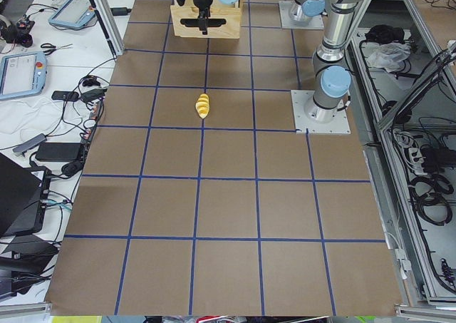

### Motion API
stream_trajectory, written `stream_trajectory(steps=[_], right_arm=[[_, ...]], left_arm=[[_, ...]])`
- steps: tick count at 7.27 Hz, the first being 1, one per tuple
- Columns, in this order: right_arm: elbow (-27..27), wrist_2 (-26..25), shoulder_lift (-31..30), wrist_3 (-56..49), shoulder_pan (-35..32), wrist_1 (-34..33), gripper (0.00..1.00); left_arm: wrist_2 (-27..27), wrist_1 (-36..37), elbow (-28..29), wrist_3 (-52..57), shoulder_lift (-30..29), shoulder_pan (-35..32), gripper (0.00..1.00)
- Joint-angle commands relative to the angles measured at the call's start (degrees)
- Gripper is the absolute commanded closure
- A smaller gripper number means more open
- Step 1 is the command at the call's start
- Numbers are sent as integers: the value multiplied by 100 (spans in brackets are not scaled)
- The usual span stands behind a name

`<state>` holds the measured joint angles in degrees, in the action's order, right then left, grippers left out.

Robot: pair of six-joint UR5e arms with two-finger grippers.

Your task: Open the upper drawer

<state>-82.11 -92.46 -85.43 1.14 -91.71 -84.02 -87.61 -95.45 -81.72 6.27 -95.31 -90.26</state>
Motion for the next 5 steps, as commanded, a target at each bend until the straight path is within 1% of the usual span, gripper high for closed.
stream_trajectory(steps=[1,5], right_arm=[[2,0,0,1,-4,0,0],[2,0,0,1,-4,0,0]], left_arm=[[-424,-105,60,147,327,26,0],[-406,35,25,129,416,53,0]])
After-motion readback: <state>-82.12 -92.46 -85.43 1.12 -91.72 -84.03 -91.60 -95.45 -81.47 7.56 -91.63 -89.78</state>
